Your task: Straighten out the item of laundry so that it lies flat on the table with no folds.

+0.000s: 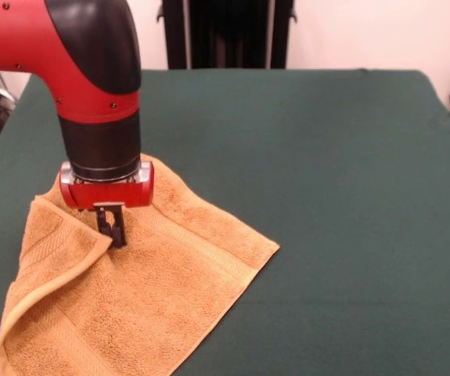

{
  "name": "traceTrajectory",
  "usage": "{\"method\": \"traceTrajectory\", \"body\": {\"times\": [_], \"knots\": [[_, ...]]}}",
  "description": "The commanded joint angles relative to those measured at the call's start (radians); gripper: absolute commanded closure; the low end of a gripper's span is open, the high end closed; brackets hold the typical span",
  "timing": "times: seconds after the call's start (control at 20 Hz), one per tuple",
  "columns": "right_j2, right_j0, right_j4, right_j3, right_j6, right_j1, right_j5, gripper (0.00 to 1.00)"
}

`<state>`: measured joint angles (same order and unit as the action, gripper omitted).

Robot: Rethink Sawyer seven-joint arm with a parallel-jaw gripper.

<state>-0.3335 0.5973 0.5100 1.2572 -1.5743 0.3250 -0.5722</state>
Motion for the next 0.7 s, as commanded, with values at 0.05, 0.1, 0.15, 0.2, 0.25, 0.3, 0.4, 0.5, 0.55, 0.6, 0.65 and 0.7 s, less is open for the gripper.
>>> {"method": "traceTrajectory", "body": {"times": [0.05,0.1,0.15,0.2,0.25,0.3,0.4,0.5,0.55,0.6,0.65,0.7], "knots": [[-0.059,-0.038,-0.006,-0.029,0.068,-0.047,-0.088,1.00],[-0.062,-0.035,-0.009,-0.030,0.074,-0.038,-0.097,1.00],[-0.066,-0.029,-0.015,-0.025,0.078,-0.028,-0.103,1.00],[-0.069,-0.027,-0.024,-0.028,0.079,-0.021,-0.119,1.00],[-0.072,-0.021,-0.031,-0.024,0.079,-0.012,-0.126,1.00],[-0.075,-0.015,-0.039,-0.015,0.080,0.000,-0.132,1.00],[-0.081,-0.006,-0.056,-0.007,0.080,0.020,-0.149,1.00],[-0.086,-0.001,-0.074,-0.006,0.073,0.034,-0.166,1.00],[-0.088,-0.003,-0.081,-0.016,0.073,0.037,-0.179,1.00],[-0.091,-0.001,-0.085,-0.018,0.077,0.042,-0.187,1.00],[-0.092,-0.002,-0.088,-0.024,0.082,0.044,-0.195,1.00],[-0.095,0.000,-0.088,-0.026,0.091,0.046,-0.199,1.00]]}}
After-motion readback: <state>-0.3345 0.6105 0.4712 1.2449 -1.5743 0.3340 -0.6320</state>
